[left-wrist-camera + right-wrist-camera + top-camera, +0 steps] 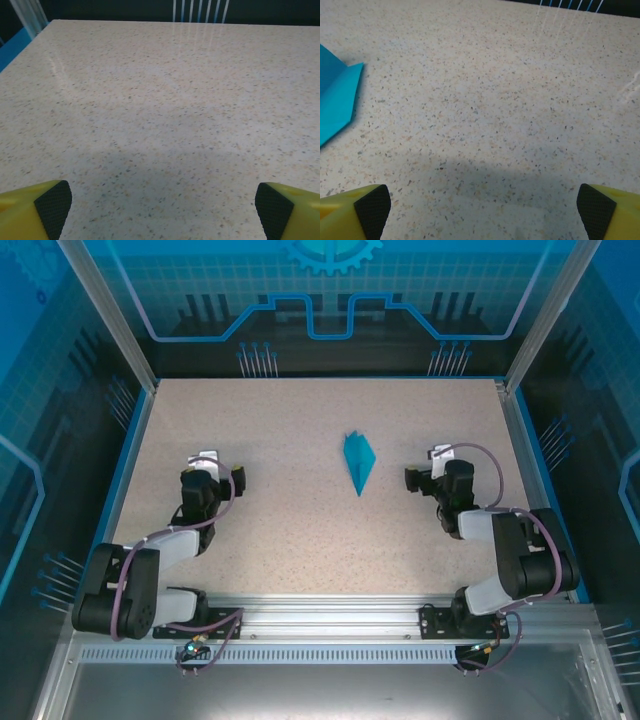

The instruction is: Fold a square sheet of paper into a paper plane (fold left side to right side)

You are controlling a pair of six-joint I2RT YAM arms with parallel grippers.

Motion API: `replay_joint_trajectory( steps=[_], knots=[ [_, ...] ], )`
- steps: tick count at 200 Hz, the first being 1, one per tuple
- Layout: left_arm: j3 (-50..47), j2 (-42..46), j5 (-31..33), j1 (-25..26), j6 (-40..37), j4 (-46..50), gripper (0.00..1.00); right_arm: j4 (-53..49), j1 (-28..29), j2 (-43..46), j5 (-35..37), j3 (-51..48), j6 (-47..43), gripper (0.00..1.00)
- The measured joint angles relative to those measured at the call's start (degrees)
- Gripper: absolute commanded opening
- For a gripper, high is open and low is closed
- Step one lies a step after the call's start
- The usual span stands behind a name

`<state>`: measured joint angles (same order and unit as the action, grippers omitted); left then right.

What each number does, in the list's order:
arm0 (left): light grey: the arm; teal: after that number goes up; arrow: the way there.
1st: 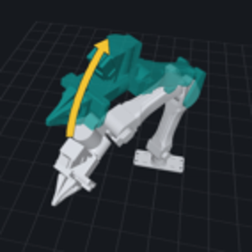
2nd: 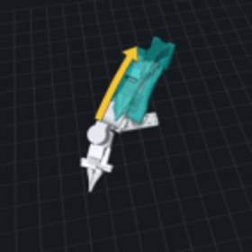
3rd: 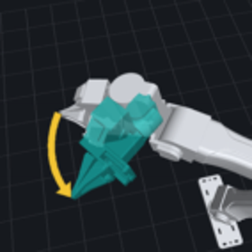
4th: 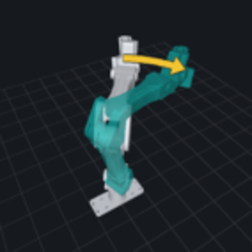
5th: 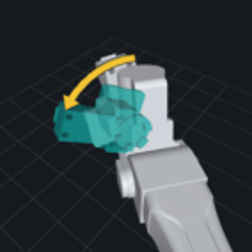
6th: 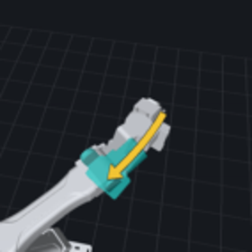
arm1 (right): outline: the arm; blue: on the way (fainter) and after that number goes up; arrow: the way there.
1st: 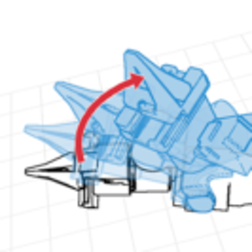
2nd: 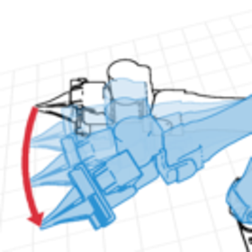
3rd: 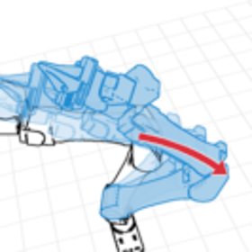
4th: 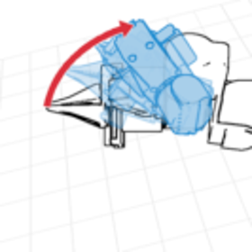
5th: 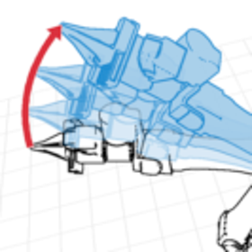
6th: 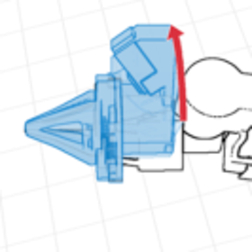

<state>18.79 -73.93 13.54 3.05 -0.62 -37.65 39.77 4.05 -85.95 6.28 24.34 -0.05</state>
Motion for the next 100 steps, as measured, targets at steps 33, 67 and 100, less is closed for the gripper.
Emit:
replay_joint_trajectory(
  steps=[33,67,100],
  knots=[
    [0.0,-1.81,-4.35,-1.11,0.26,-3.26,0.99,1.49,-0.57,0.0,-2.08,0.0,0.0,0.99],
    [0.92,-11.56,-8.13,-1.51,0.39,-8.11,0.98,1.86,-0.57,0.0,-2.4,0.0,-0.02,0.99],
    [2.91,-13.31,-8.72,-2.1,0.63,-7.28,0.98,1.88,-0.57,0.0,-2.47,0.0,-0.02,0.99]
  ],
)
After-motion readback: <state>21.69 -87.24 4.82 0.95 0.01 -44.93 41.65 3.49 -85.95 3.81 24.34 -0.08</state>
